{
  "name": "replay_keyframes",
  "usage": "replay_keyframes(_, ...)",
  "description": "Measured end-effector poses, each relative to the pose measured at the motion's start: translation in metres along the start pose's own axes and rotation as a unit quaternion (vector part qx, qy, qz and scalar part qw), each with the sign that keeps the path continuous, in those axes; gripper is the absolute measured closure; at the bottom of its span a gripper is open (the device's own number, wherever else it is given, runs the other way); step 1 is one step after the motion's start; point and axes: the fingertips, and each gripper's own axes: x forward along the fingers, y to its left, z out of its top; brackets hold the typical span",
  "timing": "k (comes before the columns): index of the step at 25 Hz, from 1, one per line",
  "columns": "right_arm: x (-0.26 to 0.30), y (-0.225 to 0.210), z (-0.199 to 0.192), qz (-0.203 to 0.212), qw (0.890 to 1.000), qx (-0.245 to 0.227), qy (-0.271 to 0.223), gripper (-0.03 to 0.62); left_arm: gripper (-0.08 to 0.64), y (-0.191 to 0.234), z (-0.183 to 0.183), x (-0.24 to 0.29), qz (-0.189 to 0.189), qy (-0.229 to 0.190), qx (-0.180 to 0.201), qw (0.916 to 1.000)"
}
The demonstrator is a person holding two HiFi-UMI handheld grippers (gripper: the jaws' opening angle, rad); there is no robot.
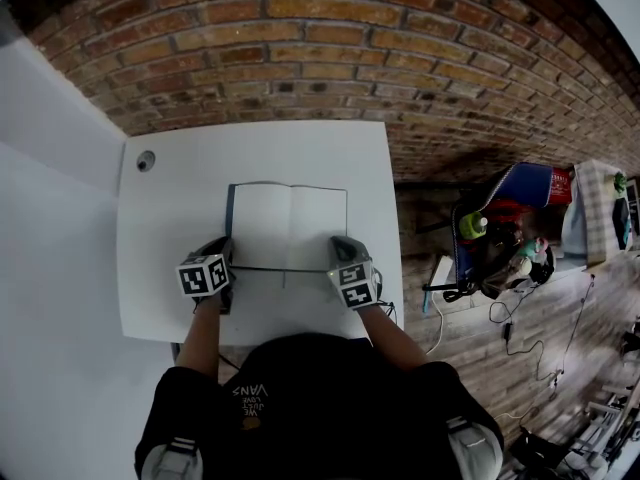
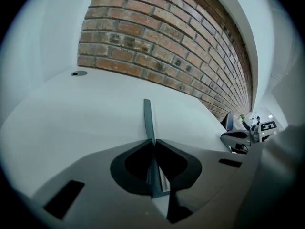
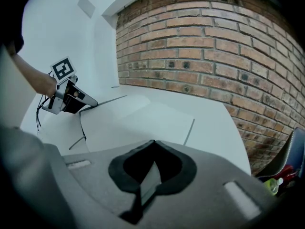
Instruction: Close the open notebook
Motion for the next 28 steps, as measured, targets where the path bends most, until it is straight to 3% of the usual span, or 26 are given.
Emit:
replay_keyframes(14, 0.0, 0.001, 0.0, 0.003, 1.0, 0.001, -0.002, 0.594, 0.529, -0.006, 0.01, -0.014, -0.023, -0.024, -0.03, 0.999)
replay_keyframes(22, -0.001, 0.001, 0.0, 0.003, 1.0, -0.003, -0.003, 0.594, 0.531, -0.027, 0.026, -0.035, -0.06, -0.058, -0.049, 0.9953)
replay_keyframes(28, -0.002, 0.001, -0.001, 0.004, 1.0, -0.001, -0.002, 0.594, 0.531, -0.043, 0.035, -0.047, -0.082, -0.075, -0.042, 0.9929)
